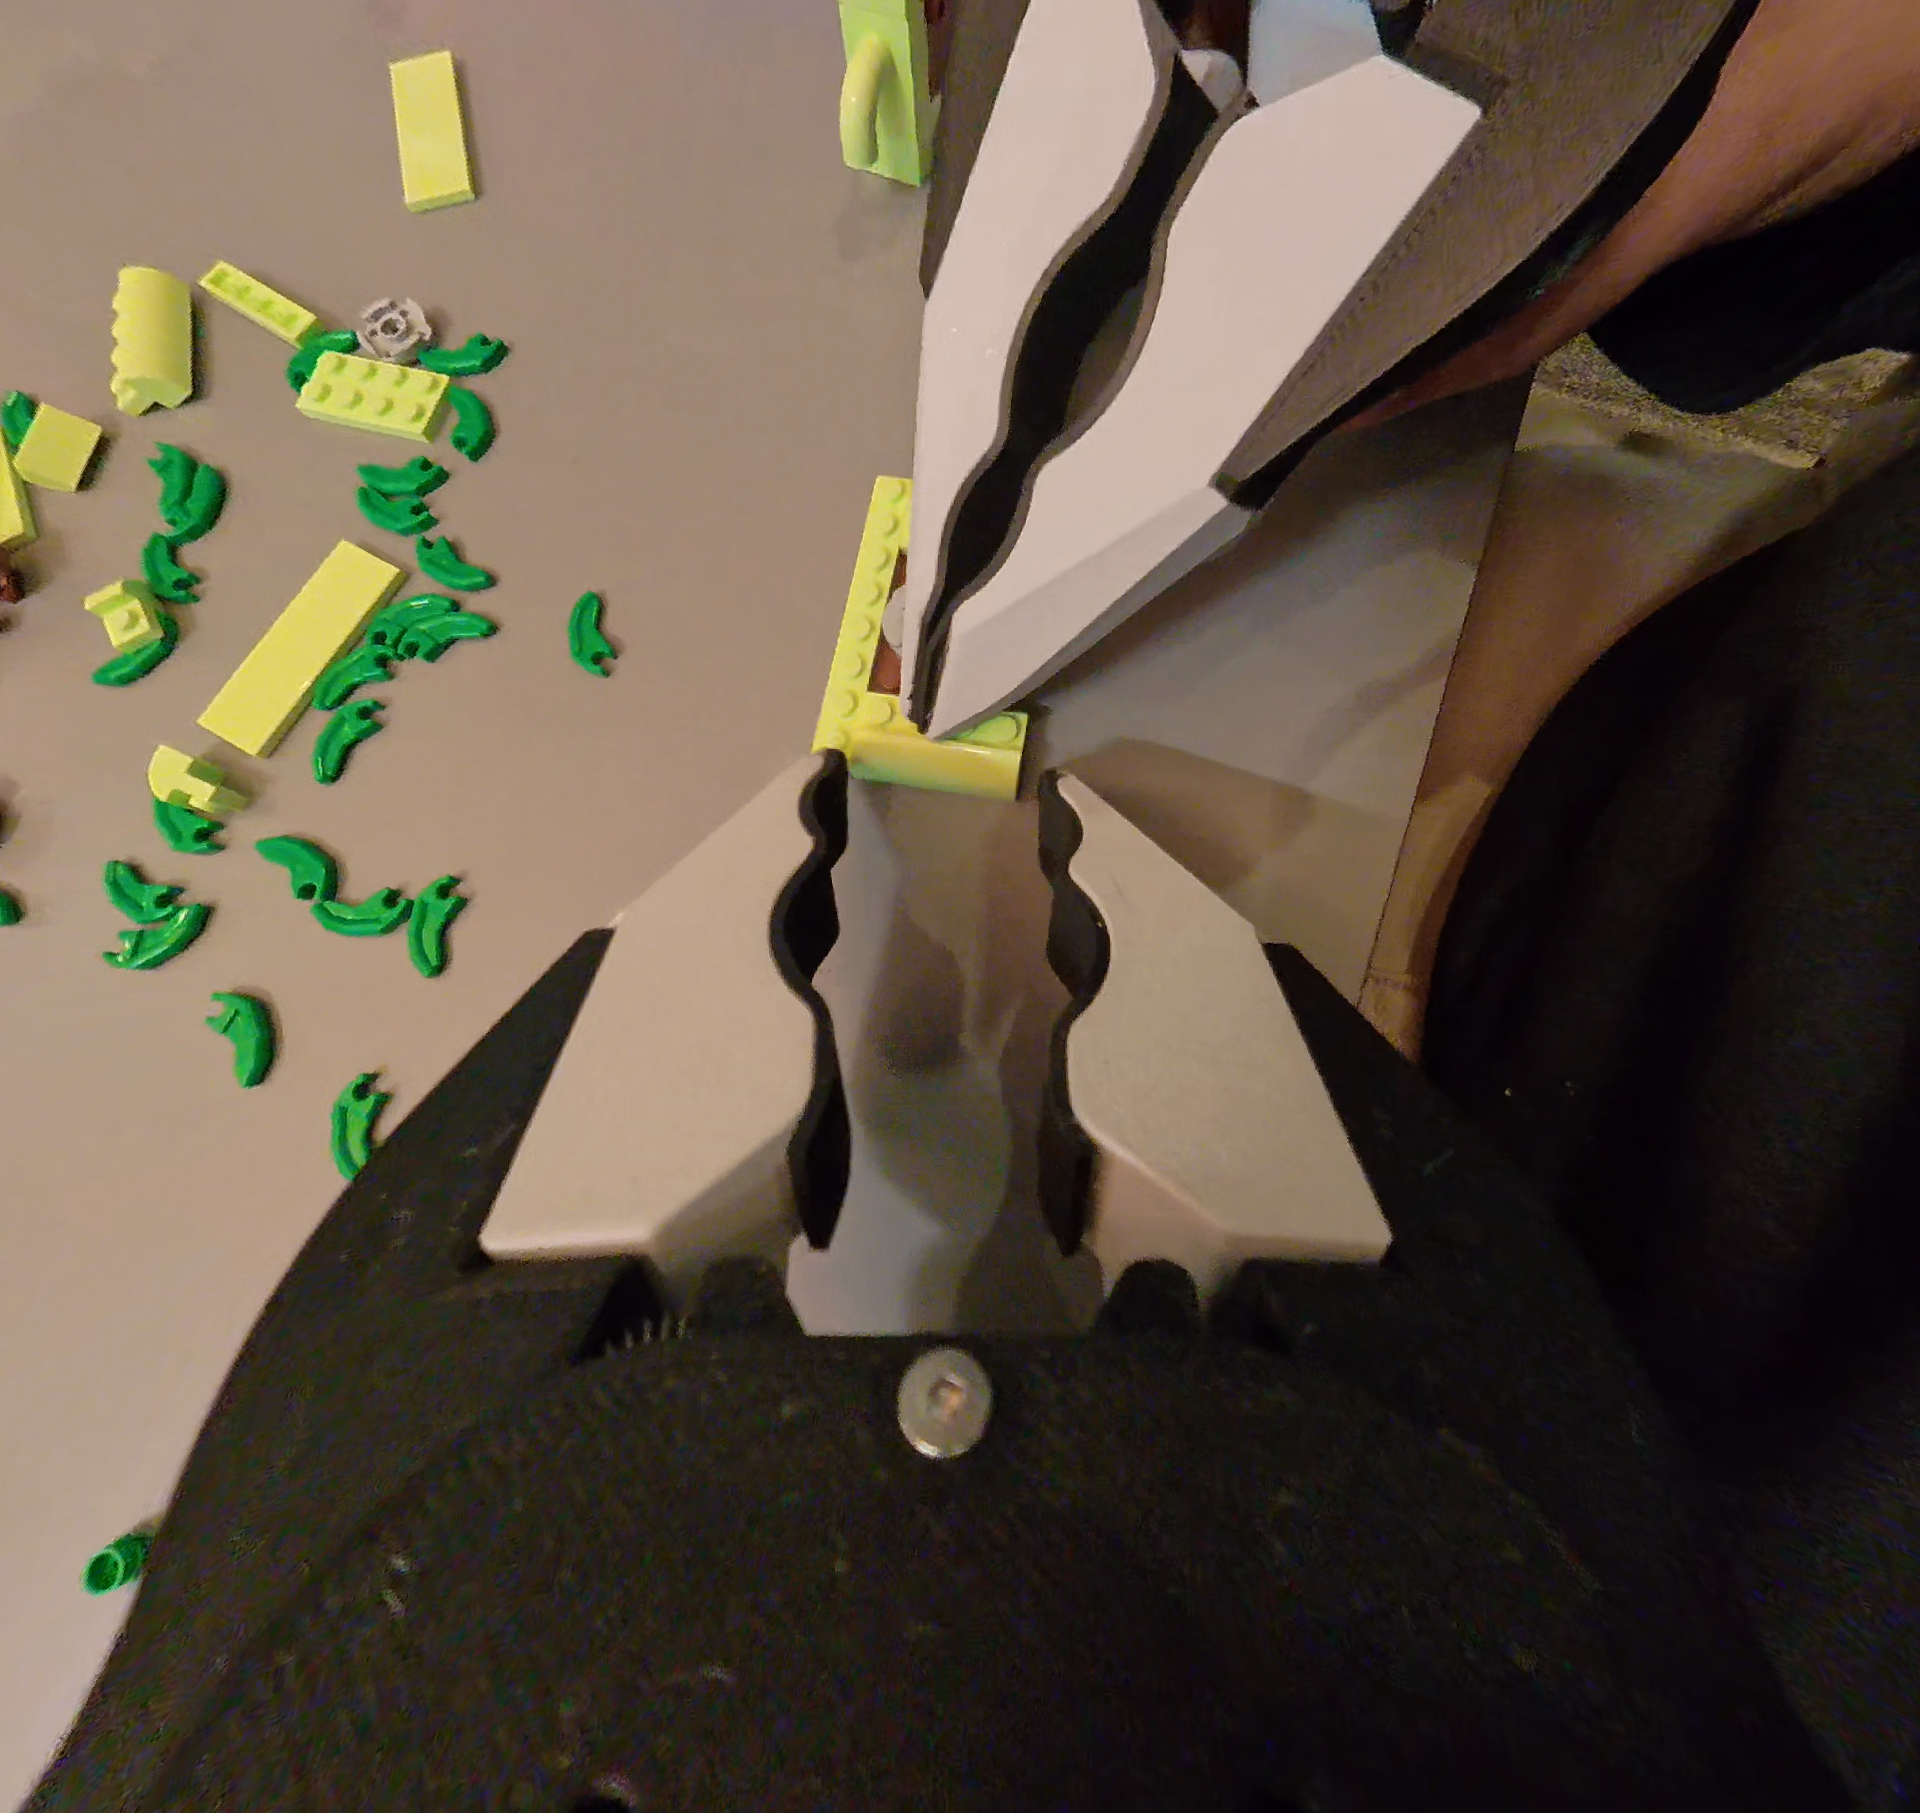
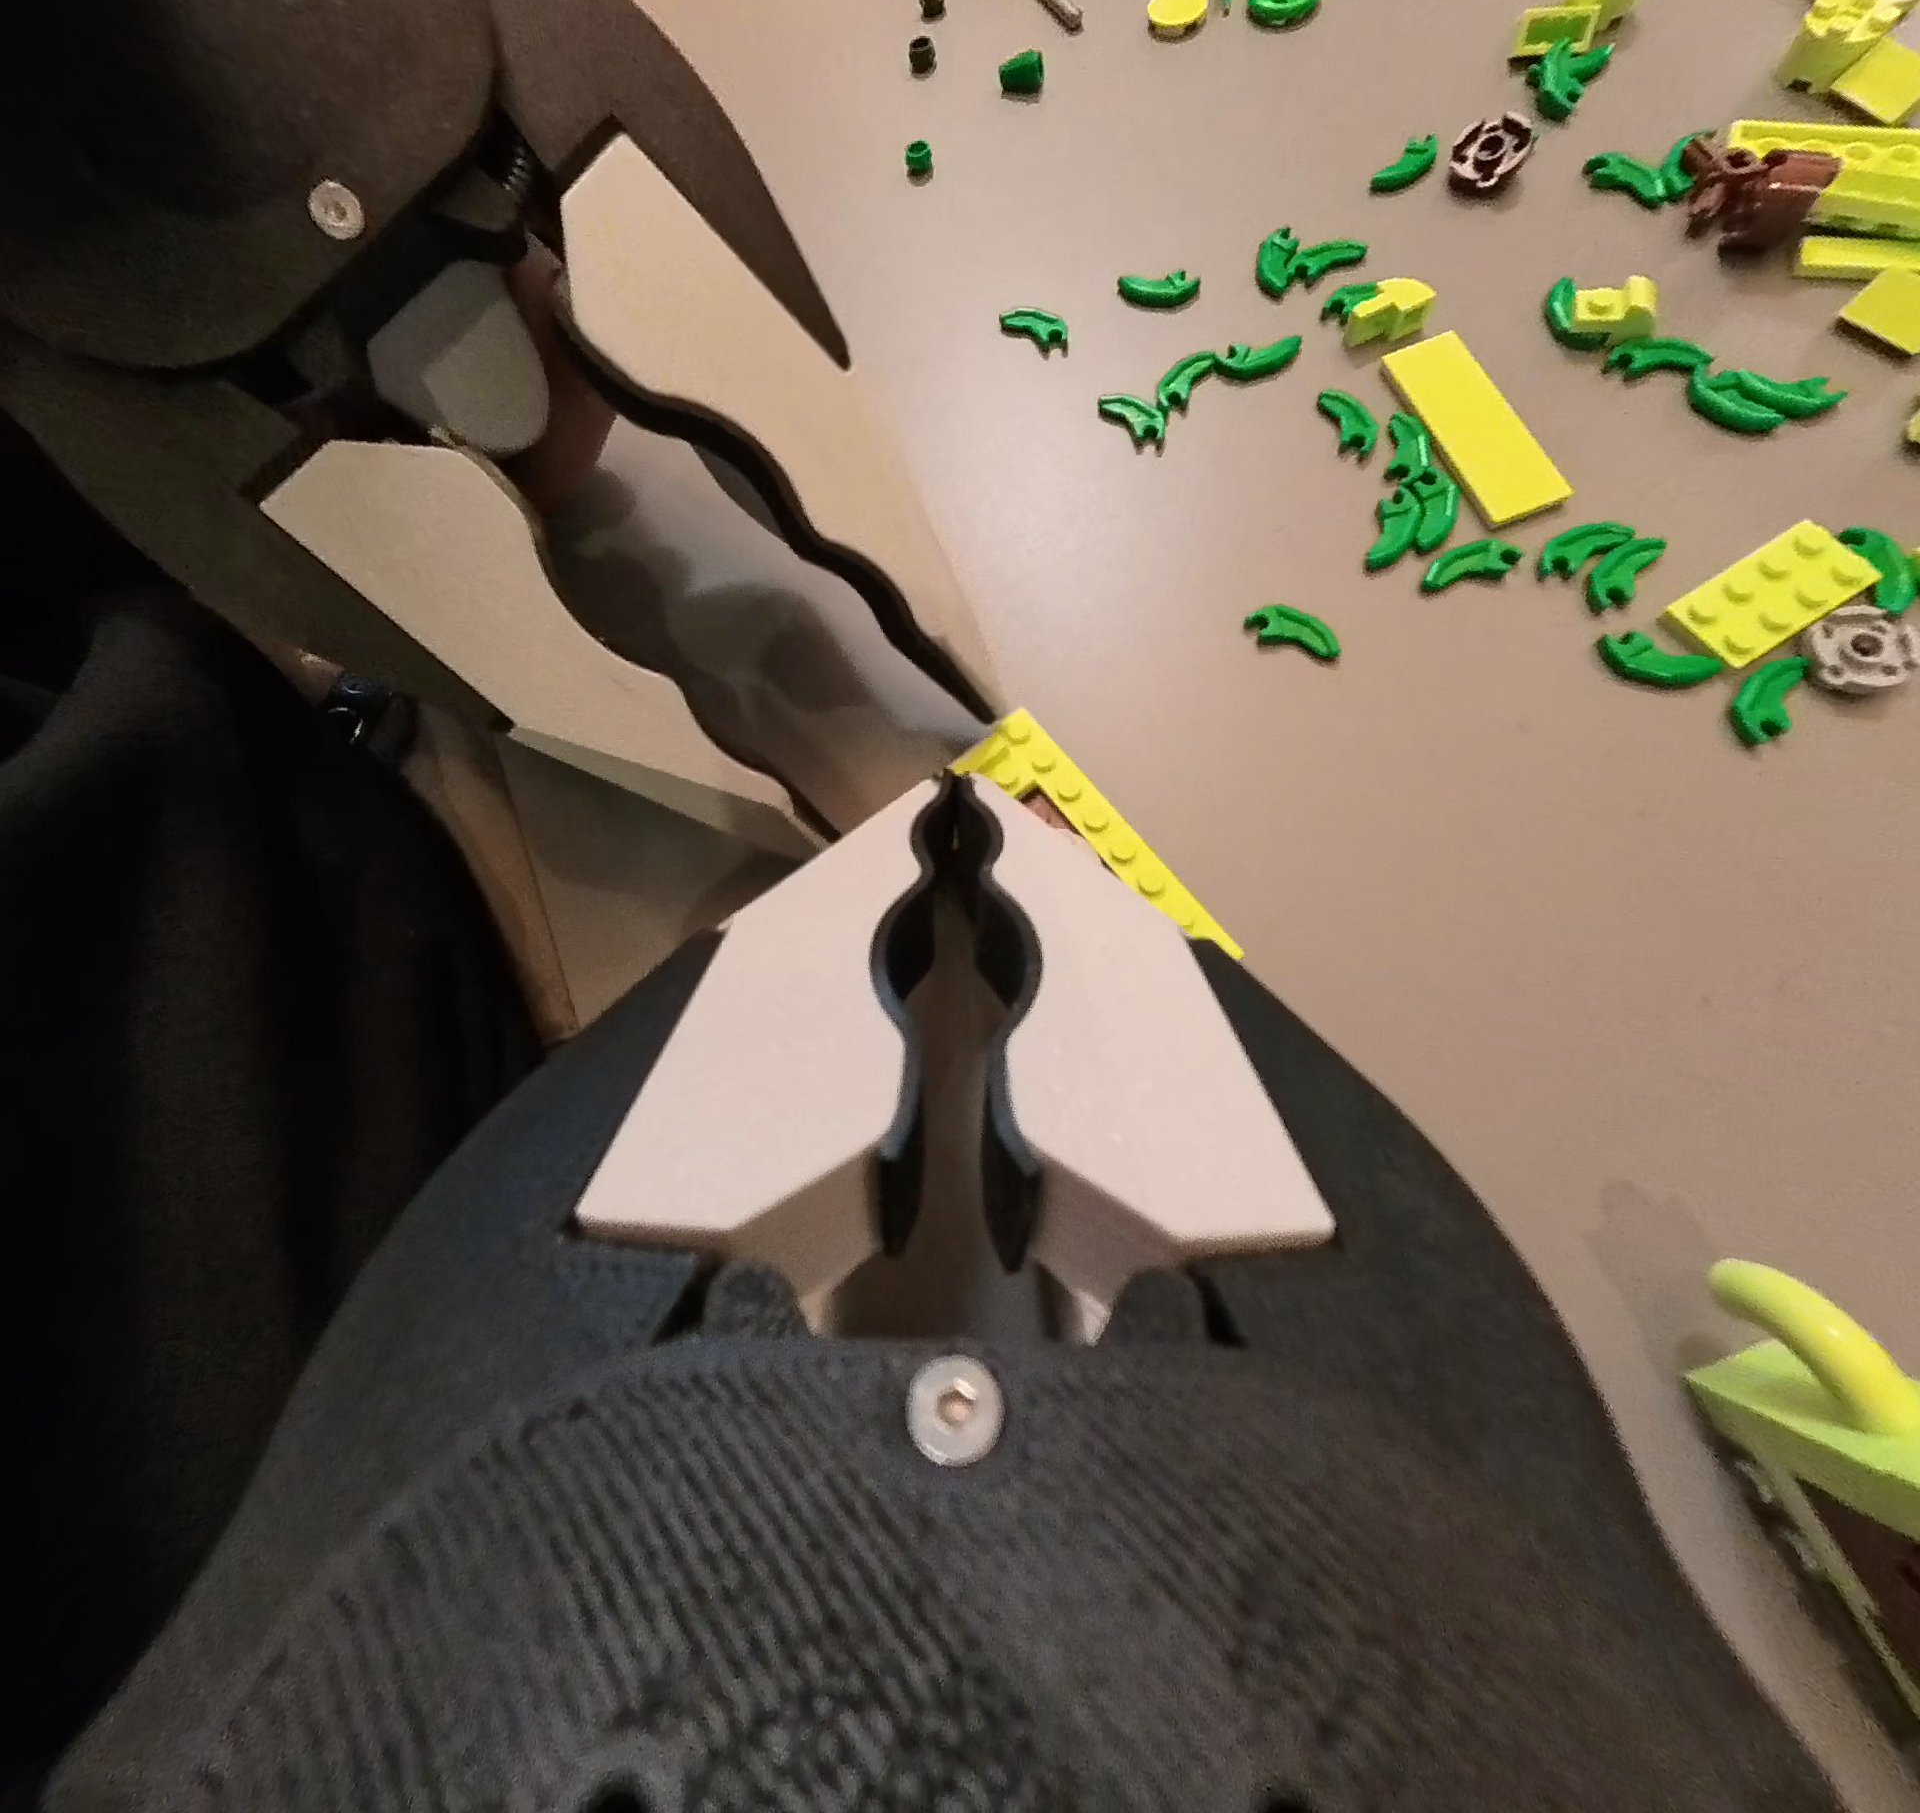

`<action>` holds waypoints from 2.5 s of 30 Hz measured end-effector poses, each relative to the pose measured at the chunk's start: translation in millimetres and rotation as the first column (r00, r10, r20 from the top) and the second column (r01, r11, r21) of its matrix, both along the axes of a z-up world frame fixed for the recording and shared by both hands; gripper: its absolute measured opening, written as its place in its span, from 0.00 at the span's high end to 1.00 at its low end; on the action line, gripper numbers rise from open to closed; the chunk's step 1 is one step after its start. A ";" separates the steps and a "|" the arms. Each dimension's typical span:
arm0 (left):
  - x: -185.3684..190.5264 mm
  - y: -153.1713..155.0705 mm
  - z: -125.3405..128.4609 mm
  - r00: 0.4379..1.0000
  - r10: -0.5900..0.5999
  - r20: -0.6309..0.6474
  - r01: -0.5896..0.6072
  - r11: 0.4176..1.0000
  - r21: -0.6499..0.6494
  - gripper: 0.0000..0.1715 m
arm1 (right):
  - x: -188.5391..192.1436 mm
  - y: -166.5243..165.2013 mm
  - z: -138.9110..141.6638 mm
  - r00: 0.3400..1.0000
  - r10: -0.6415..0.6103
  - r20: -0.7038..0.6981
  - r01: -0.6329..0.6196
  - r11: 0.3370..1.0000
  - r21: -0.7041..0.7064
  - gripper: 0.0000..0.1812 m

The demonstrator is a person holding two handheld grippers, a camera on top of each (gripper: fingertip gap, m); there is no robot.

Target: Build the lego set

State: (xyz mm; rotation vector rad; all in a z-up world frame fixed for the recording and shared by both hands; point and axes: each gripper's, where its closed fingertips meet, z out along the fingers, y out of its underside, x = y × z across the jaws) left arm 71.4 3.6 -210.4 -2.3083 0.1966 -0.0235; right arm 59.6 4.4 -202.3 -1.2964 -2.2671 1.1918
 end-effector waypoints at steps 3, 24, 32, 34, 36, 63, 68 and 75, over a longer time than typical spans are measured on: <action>0.7 -0.2 0.0 1.000 -0.005 0.003 0.005 1.000 0.000 0.82 | 0.0 0.2 0.2 1.000 -0.007 0.002 0.007 1.000 -0.024 1.00; 4.1 5.1 3.5 0.999 0.016 0.031 -0.017 1.000 0.022 0.90 | 1.2 1.3 -2.8 0.992 -0.044 0.121 0.056 0.994 -0.097 1.00; 4.3 4.5 2.5 0.996 0.049 0.078 -0.051 0.999 0.013 0.89 | 0.6 1.1 -2.9 0.964 -0.100 0.246 0.148 0.972 -0.184 1.00; 4.8 4.8 1.5 0.998 0.045 0.046 -0.046 0.999 0.012 0.90 | 0.9 1.7 -3.6 0.948 -0.106 0.298 0.203 0.927 -0.316 1.00; 4.6 4.8 1.3 0.998 0.044 0.044 -0.044 0.999 0.010 0.90 | 0.7 1.8 -2.8 0.944 -0.105 0.312 0.228 0.893 -0.389 1.00; 10.2 1.8 -5.1 0.991 0.004 0.136 0.003 0.999 -0.050 0.95 | 2.1 20.2 14.4 0.998 -0.065 -0.009 0.066 0.997 0.037 1.00; 10.3 1.9 -5.0 0.991 0.003 0.133 0.004 0.999 -0.049 0.94 | 11.3 34.8 15.3 0.991 -0.115 0.062 0.115 0.993 0.004 1.00; 9.5 2.4 -5.2 0.994 0.007 0.108 -0.002 0.999 -0.047 0.94 | 18.7 23.4 -2.0 0.992 -0.089 0.086 0.083 0.994 0.078 1.00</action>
